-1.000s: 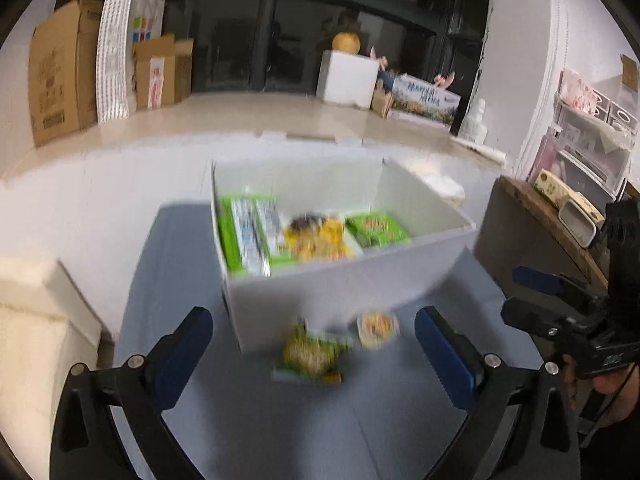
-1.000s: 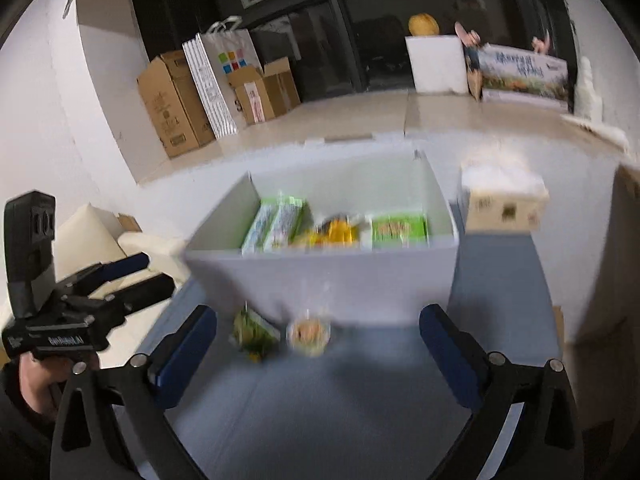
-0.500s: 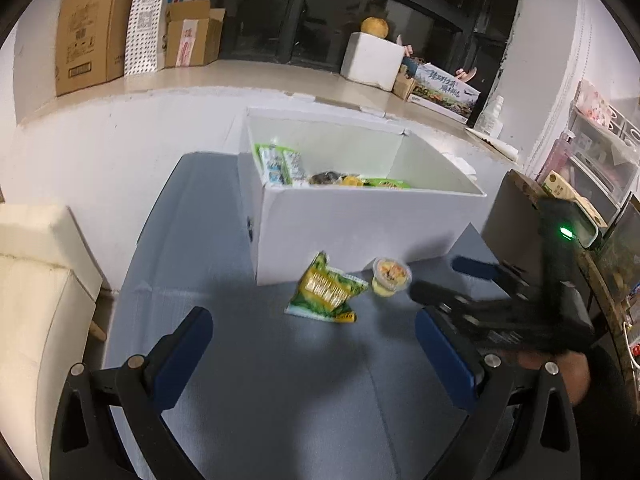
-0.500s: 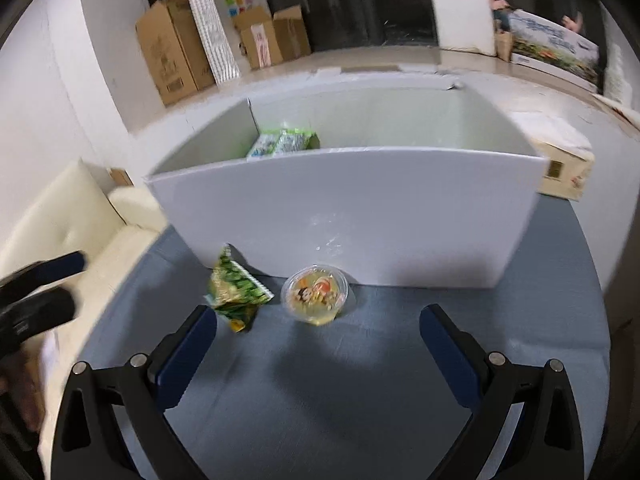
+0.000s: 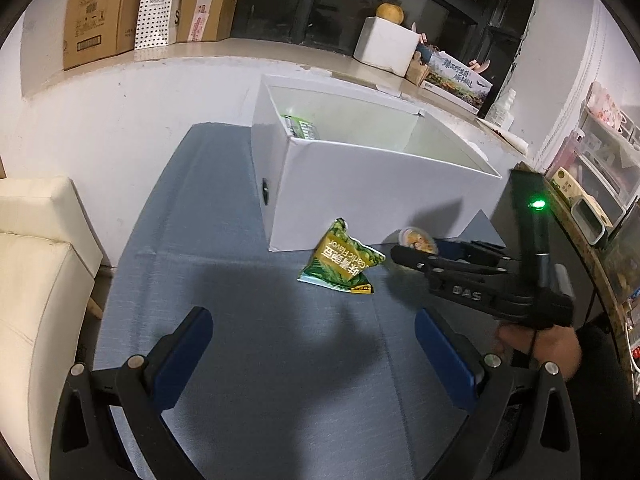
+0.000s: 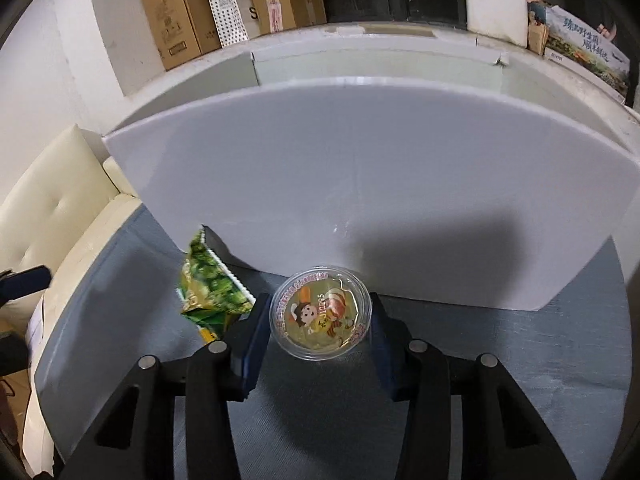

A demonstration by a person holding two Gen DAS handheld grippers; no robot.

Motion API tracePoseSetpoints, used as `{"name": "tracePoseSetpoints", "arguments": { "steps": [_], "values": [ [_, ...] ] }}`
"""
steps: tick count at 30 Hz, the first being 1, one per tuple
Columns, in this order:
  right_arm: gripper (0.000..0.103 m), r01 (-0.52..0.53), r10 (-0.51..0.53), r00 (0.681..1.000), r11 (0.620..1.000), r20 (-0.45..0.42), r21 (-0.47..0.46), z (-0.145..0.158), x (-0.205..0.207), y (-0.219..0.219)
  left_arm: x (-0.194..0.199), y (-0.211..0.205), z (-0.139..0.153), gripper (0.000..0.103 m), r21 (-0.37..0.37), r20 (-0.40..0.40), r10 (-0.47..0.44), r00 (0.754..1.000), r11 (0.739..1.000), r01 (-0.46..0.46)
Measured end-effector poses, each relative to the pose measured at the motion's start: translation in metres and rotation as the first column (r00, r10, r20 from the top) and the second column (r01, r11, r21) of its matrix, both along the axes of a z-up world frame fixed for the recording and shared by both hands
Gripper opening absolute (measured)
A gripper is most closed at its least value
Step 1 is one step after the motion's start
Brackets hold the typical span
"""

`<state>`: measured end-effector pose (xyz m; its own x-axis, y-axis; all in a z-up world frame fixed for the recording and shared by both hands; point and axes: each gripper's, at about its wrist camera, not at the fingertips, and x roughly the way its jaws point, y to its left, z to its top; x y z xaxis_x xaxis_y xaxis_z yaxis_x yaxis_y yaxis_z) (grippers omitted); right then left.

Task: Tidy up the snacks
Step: 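Grasp the clear cartoon jelly cup with the right tool while the left tool grasps the green garlic-flavour bag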

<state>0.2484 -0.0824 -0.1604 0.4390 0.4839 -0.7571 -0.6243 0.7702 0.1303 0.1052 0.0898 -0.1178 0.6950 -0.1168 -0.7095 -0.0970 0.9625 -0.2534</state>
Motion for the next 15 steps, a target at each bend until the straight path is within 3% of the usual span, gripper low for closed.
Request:
{"name": "tracePoseSetpoints", "arguments": {
  "steps": [9, 11, 15],
  "values": [
    [0.050, 0.043, -0.049, 0.998, 0.991, 0.048, 0.126, 0.049, -0.045, -0.055, 0.054, -0.033, -0.022, 0.103, 0.016, -0.030, -0.088, 0.996, 0.996, 0.089],
    [0.050, 0.068, -0.076, 0.996, 0.986, 0.050, 0.149, 0.057, -0.053, -0.072, 0.074, -0.038, -0.033, 0.103, 0.046, -0.059, -0.067, 0.996, 0.997, 0.070],
    [0.050, 0.107, -0.116, 0.992, 0.978, 0.040, 0.176, 0.062, -0.065, -0.094, 0.098, -0.038, -0.052, 0.103, 0.002, -0.095, -0.033, 0.995, 0.999, 0.033]
  ]
}}
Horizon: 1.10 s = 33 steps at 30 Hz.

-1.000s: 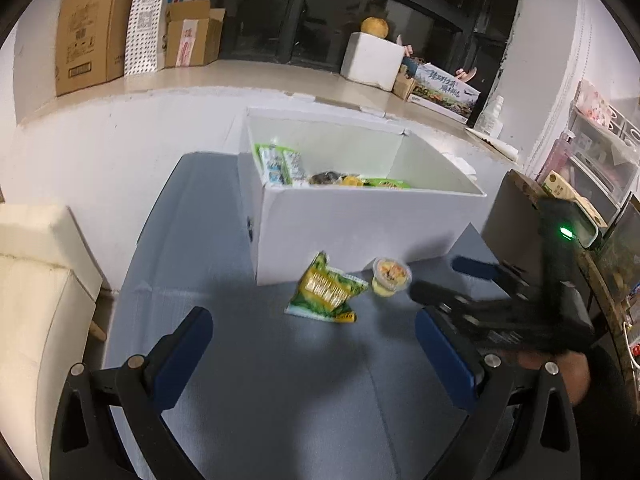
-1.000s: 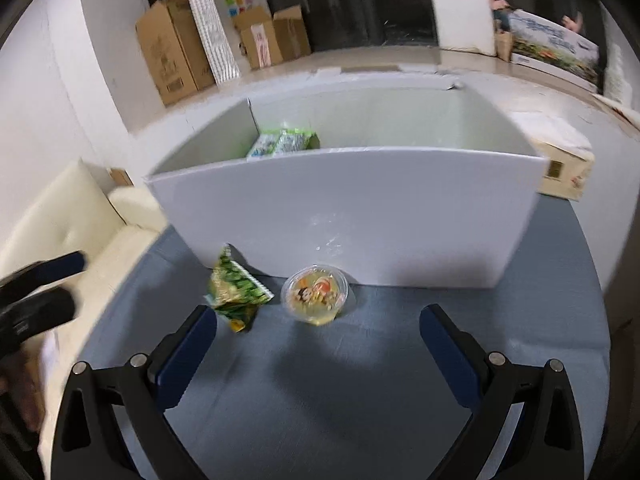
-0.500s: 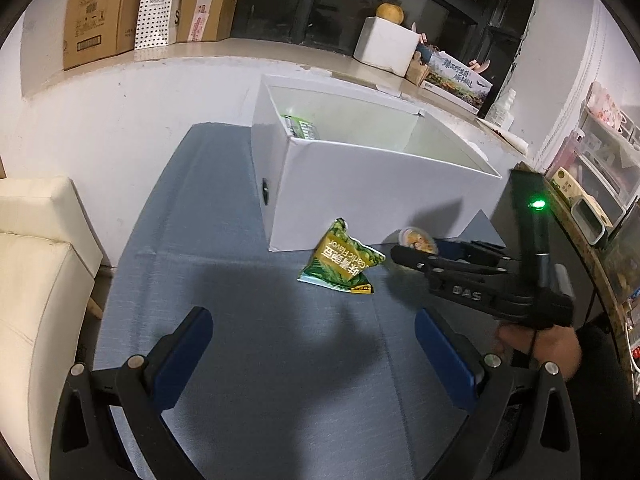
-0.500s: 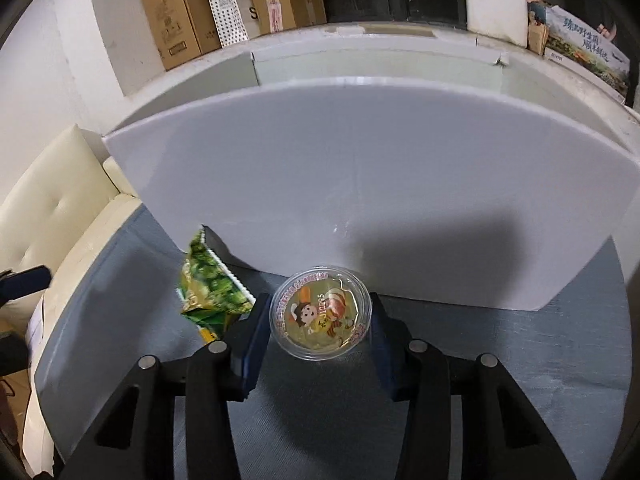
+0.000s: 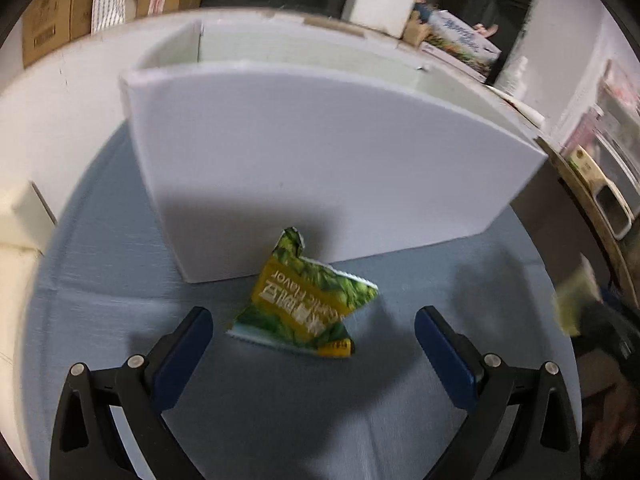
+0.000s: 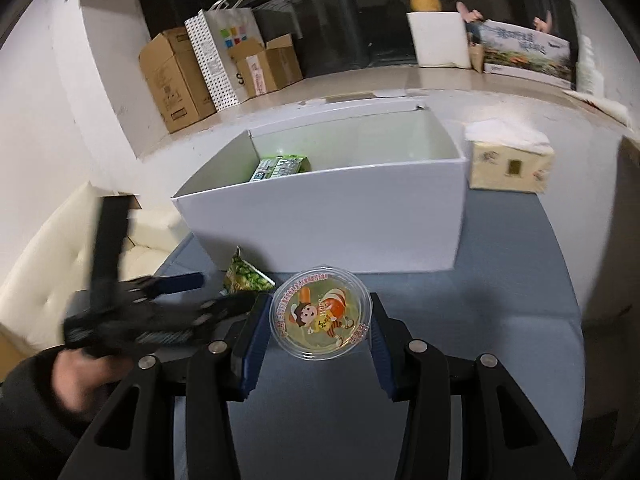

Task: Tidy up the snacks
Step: 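Grasp the clear cartoon jelly cup with the right tool while the left tool grasps the green garlic-flavour bag, then carry the jelly cup and garlic-flavour bag into the white box and open both tools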

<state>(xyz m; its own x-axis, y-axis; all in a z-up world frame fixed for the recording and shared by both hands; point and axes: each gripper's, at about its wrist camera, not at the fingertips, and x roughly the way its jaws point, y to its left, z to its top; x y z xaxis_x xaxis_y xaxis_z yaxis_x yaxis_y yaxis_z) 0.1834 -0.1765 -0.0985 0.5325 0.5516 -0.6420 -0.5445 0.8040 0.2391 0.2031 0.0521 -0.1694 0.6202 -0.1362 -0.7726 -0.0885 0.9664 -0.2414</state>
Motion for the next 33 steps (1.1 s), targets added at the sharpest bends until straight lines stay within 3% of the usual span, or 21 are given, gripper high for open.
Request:
{"name": "tracePoseSetpoints", "arguments": {
  "steps": [4, 5, 6, 9, 14, 21, 26, 30, 33],
  "values": [
    [0.050, 0.008, -0.008, 1.000, 1.000, -0.015, 0.001, -0.006, -0.003, -0.006, 0.009, -0.002, -0.008, 0.099, 0.029, 0.018, 0.016, 1.000, 0.999, -0.016],
    [0.050, 0.006, -0.006, 1.000, 1.000, -0.020, 0.004, -0.008, -0.002, -0.006, 0.009, -0.005, -0.008, 0.089, 0.055, 0.021, 0.009, 1.000, 0.998, -0.010],
    [0.050, 0.007, -0.007, 1.000, 1.000, -0.023, 0.005, -0.009, -0.002, -0.006, 0.008, -0.006, -0.007, 0.073, 0.068, 0.027, -0.001, 1.000, 0.998, -0.001],
    [0.050, -0.004, 0.004, 1.000, 1.000, -0.029, 0.007, -0.012, -0.002, -0.001, 0.000, -0.007, -0.005, 0.061, 0.039, 0.036, -0.034, 0.999, 0.999, 0.032],
    [0.050, -0.022, 0.022, 1.000, 1.000, -0.018, 0.020, -0.008, -0.006, 0.004, -0.027, -0.005, 0.011, 0.059, -0.008, 0.091, -0.067, 0.994, 0.998, 0.068],
    [0.050, -0.037, 0.035, 0.999, 0.998, 0.034, 0.052, 0.018, 0.001, 0.012, -0.047, 0.003, 0.083, 0.059, -0.023, 0.237, -0.089, 0.967, 0.995, 0.097],
    [0.050, -0.048, 0.041, 0.995, 0.996, 0.096, 0.079, 0.061, 0.040, 0.027, -0.005, 0.019, 0.139, 0.059, -0.005, 0.319, -0.084, 0.944, 0.996, 0.090],
    [0.050, -0.028, 0.022, 0.995, 0.998, 0.092, 0.064, 0.079, 0.089, 0.045, 0.048, 0.029, 0.145, 0.059, -0.006, 0.287, -0.081, 0.955, 0.996, 0.086],
    [0.050, 0.006, -0.006, 0.999, 1.000, 0.040, 0.012, 0.072, 0.130, 0.060, 0.076, 0.032, 0.133, 0.061, 0.003, 0.232, -0.068, 0.970, 0.998, 0.069]
  ]
}}
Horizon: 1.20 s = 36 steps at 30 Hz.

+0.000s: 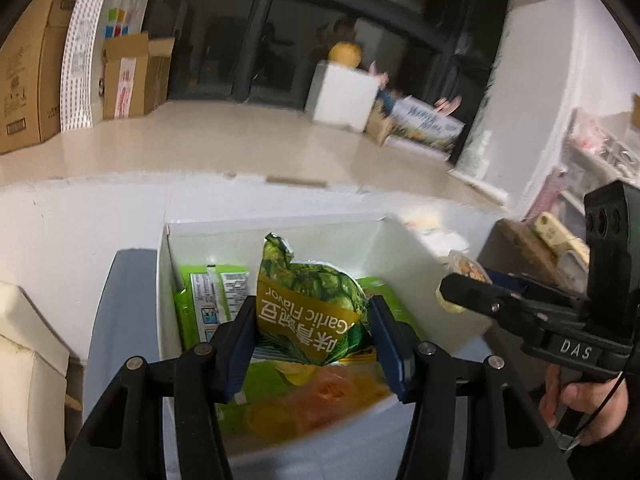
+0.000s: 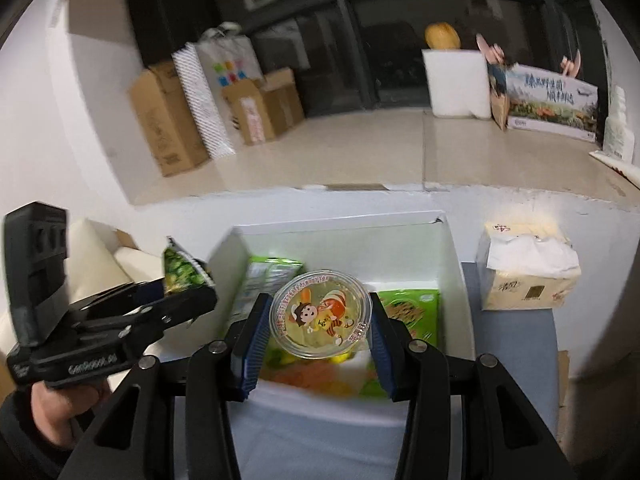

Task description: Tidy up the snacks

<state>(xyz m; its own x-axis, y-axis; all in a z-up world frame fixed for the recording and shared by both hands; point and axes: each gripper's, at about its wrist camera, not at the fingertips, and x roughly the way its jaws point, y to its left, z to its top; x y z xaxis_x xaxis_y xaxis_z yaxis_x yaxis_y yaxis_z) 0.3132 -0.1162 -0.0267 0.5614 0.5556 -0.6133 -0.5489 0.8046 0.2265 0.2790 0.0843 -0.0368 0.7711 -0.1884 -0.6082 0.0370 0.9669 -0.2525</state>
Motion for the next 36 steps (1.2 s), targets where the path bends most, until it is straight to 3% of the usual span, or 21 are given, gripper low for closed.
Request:
{"name": "tracePoseSetpoints", "arguments": {
  "steps": [1, 2, 3, 4, 6, 10, 15, 18, 20, 21, 24, 31, 36],
  "values": [
    [0.050, 0.003, -0.003, 1.000, 1.000, -0.018, -0.007, -0.004, 0.006, 0.001, 0.006, 0.001, -0.006, 0.063, -0.001, -0.026, 0.003, 1.000, 1.000, -0.003],
    [0.051, 0.003, -0.004, 0.999, 1.000, -0.047, -0.019, -0.010, 0.015, 0.003, 0.008, 0.000, -0.011, 0.074, 0.003, -0.046, 0.012, 0.999, 1.000, -0.012],
    [0.060, 0.010, -0.013, 0.997, 0.999, -0.074, -0.034, -0.017, 0.022, 0.006, 0.012, 0.000, -0.017, 0.093, 0.017, -0.067, 0.026, 0.997, 1.000, -0.025],
    [0.084, 0.016, -0.020, 0.996, 0.999, -0.087, -0.046, -0.020, 0.025, 0.006, 0.009, -0.001, -0.021, 0.101, 0.027, -0.070, 0.035, 0.997, 0.999, -0.033],
    [0.096, 0.042, -0.047, 0.995, 0.998, -0.094, -0.054, -0.027, 0.029, 0.004, 0.007, 0.000, -0.025, 0.103, 0.037, -0.069, 0.049, 0.996, 0.998, -0.046],
    [0.096, 0.078, -0.081, 0.990, 0.996, -0.115, -0.032, -0.030, 0.030, -0.007, 0.001, 0.000, -0.023, 0.103, 0.049, -0.058, 0.062, 0.996, 0.997, -0.059],
    [0.096, 0.102, -0.107, 0.993, 0.989, -0.048, -0.107, -0.018, 0.017, -0.005, -0.020, -0.008, 0.001, 0.103, 0.132, 0.005, 0.093, 0.996, 0.987, -0.093],
    [0.096, 0.090, -0.087, 0.996, 0.988, 0.027, -0.129, -0.004, -0.007, -0.006, -0.044, -0.016, 0.017, 0.103, 0.215, 0.069, 0.161, 0.985, 0.961, -0.172],
    [0.096, 0.090, -0.073, 0.992, 0.979, 0.099, -0.181, 0.004, -0.030, -0.005, -0.065, -0.023, 0.025, 0.103, 0.277, 0.118, 0.221, 0.968, 0.929, -0.246],
    [0.096, 0.086, -0.060, 0.989, 0.976, 0.133, -0.199, 0.008, -0.040, -0.005, -0.074, -0.028, 0.027, 0.103, 0.291, 0.126, 0.209, 0.970, 0.927, -0.238],
    [0.096, 0.092, -0.053, 0.979, 0.975, 0.194, -0.200, 0.018, -0.067, -0.011, -0.093, -0.036, 0.028, 0.103, 0.282, 0.099, 0.162, 0.982, 0.942, -0.184],
    [0.096, 0.060, -0.039, 0.985, 0.991, 0.170, -0.122, 0.039, -0.115, -0.032, -0.149, -0.047, 0.035, 0.103, 0.213, 0.072, 0.158, 0.985, 0.962, -0.170],
    [0.097, 0.035, -0.024, 0.988, 0.997, 0.151, -0.072, 0.034, -0.161, -0.047, -0.189, -0.054, 0.027, 0.103, 0.195, 0.030, 0.171, 0.985, 0.965, -0.173]
  ]
}}
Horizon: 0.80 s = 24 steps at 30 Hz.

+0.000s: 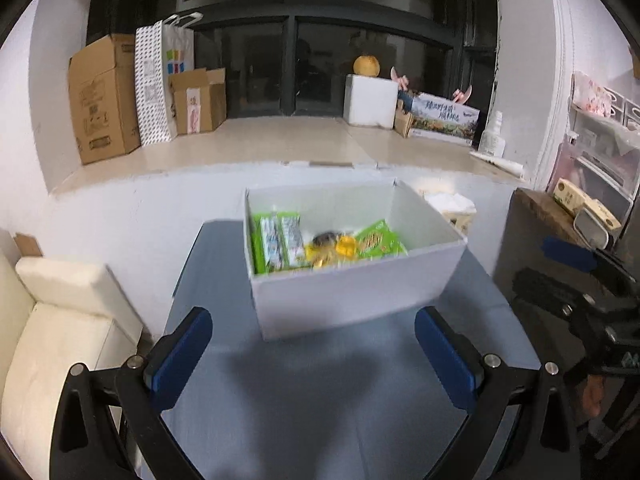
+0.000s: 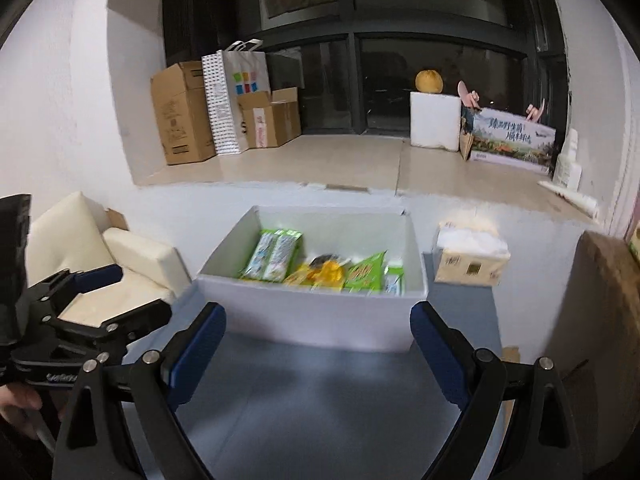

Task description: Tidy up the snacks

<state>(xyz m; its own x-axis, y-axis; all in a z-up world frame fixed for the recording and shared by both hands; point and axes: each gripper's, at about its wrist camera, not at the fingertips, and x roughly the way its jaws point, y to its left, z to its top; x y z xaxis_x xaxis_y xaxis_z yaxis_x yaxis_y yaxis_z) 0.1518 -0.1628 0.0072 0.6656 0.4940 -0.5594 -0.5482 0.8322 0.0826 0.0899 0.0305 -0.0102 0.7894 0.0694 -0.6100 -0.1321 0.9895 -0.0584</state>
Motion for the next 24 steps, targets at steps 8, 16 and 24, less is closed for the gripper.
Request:
{"name": "tracePoseSetpoints", "arguments": {
  "steps": [8, 16, 24],
  "values": [
    [0.101, -0.003, 0.005, 0.998, 1.000, -0.064, 0.029, -0.018, -0.043, -0.008, -0.029, -0.010, -0.004, 0.103, -0.001, -0.019, -0.016, 1.000, 1.000, 0.016],
    [0.101, 0.007, -0.005, 0.998, 0.999, -0.069, 0.035, -0.016, -0.044, -0.011, -0.029, -0.011, 0.000, 0.103, 0.004, -0.012, -0.029, 0.999, 1.000, 0.029],
    [0.101, 0.001, 0.001, 0.998, 0.999, -0.071, 0.036, -0.016, -0.045, -0.013, -0.029, -0.010, 0.001, 0.103, -0.008, -0.013, -0.029, 0.999, 1.000, 0.029]
  ]
}}
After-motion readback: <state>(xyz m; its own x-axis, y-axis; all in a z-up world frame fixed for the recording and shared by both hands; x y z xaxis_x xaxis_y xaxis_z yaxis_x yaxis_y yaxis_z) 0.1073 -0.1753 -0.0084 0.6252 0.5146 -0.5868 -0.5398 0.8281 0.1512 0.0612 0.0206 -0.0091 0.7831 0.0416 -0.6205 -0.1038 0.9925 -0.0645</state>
